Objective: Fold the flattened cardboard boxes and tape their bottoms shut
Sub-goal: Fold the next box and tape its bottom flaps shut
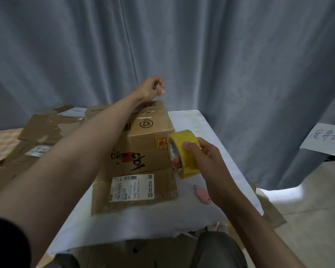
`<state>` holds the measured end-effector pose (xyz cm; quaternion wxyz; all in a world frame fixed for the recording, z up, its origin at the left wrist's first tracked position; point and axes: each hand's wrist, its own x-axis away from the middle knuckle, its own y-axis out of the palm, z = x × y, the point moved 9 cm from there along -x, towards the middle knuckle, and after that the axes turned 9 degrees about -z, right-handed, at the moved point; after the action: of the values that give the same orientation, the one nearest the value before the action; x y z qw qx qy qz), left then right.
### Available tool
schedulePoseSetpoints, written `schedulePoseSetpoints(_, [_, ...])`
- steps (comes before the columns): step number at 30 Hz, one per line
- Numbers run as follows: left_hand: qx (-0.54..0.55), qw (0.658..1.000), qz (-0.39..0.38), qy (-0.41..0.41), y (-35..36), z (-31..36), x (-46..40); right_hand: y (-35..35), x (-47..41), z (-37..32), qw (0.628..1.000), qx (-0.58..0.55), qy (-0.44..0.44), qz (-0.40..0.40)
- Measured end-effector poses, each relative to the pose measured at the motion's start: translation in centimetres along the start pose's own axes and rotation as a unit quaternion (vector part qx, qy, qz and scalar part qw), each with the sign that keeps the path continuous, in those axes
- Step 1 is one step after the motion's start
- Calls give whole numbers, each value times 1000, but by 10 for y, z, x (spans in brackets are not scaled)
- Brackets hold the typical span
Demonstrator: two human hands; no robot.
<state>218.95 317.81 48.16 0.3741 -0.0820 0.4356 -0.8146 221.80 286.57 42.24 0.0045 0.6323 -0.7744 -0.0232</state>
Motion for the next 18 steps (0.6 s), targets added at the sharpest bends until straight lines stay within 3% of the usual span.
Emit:
schedulePoseSetpoints(5, [-55, 998, -13, 1, 13, -11, -3, 1, -3, 9, 1000, 6, 5, -1])
schedulePoseSetpoints(12, [-156, 983, -48, -79, 29, -31, 4, 4, -3, 22, 999, -25, 22, -8])
schedulePoseSetpoints(15, [-227, 971, 26, -64, 12, -16, 14, 6, -2, 28, 999, -32, 20, -15])
schedulePoseSetpoints(18, [-225, 968, 106, 33, -3, 35, 46, 9, -1, 34, 999, -28, 27, -22])
